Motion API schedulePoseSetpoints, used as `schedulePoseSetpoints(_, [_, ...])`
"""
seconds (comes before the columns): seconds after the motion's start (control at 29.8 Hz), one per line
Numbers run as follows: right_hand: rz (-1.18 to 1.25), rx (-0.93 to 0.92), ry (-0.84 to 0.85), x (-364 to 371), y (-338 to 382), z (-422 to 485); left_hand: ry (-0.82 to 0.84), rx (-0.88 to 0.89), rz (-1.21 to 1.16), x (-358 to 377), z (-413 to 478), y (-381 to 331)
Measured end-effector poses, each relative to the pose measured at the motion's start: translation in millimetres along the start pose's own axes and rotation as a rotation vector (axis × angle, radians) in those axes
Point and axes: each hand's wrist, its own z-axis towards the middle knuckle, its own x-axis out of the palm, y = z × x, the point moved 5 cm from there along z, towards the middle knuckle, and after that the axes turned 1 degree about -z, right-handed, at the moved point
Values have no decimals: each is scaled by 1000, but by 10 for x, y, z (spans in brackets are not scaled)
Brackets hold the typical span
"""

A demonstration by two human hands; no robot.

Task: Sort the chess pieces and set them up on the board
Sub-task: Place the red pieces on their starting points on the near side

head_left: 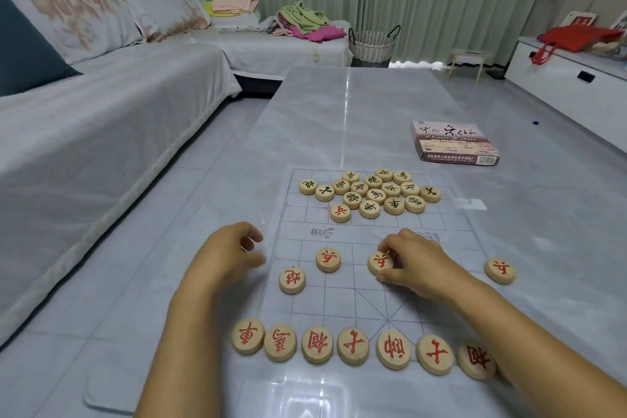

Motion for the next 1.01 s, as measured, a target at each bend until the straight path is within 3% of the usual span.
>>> schedulePoseSetpoints(0.1, [-54, -1, 6, -2, 22, 14, 264, -13, 23, 210, -74, -119])
schedulePoseSetpoints(0.17, [-70, -2, 11, -2, 27, 20, 331, -5, 117, 347, -103, -198])
schedulePoseSetpoints(0.3, [-71, 0, 7, 1, 24, 16, 278, 29, 263, 416, -116, -259])
schedulePoseSetpoints(0.7, [-59, 2, 12, -3, 31, 7, 283, 14, 281, 391, -107, -209])
schedulePoseSetpoints(1.01, [-34, 12, 42, 7, 4, 32, 322, -47, 153, 345, -54, -73])
